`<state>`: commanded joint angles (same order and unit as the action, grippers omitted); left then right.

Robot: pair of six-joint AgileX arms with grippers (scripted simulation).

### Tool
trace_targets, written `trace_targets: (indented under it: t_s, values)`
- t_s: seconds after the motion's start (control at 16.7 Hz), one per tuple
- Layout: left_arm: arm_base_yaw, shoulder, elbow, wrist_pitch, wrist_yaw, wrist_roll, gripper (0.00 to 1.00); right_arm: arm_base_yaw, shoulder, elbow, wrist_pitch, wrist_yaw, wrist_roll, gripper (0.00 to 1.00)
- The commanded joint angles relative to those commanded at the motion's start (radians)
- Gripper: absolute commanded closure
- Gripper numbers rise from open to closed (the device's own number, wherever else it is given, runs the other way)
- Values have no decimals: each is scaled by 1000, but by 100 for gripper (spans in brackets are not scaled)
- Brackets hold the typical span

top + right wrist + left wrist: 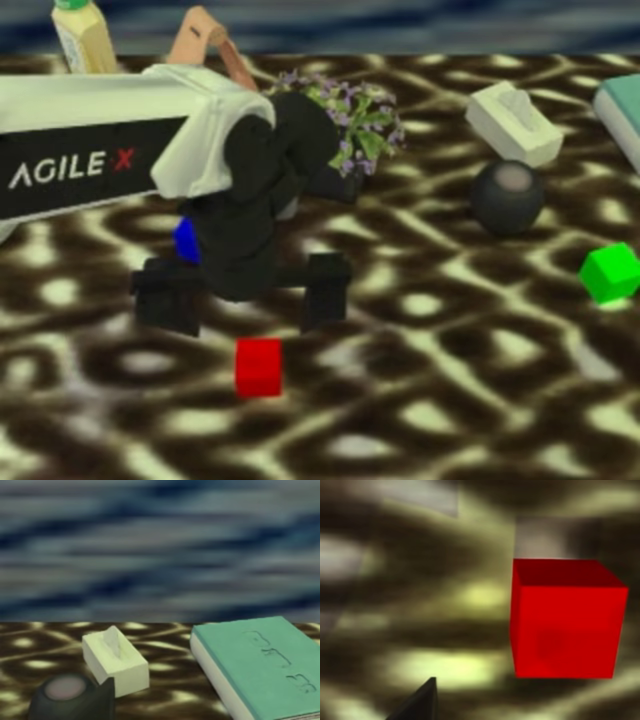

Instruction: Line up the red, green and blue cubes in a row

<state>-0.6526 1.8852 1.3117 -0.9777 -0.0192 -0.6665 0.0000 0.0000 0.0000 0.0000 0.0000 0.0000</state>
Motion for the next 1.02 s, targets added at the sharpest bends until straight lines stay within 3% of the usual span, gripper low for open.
trace_targets:
  t_s: [0.48, 0.72, 1.02]
  values:
    - [25, -63, -46, 27, -5, 5, 0, 6, 62, 60, -39, -3, -9, 0]
    - [127, -280, -216, 145, -13, 24, 0, 18, 294, 265, -169, -5, -41, 0]
    - [311, -730, -557, 355, -16, 114, 0, 33, 793, 615, -415, -1, -99, 0]
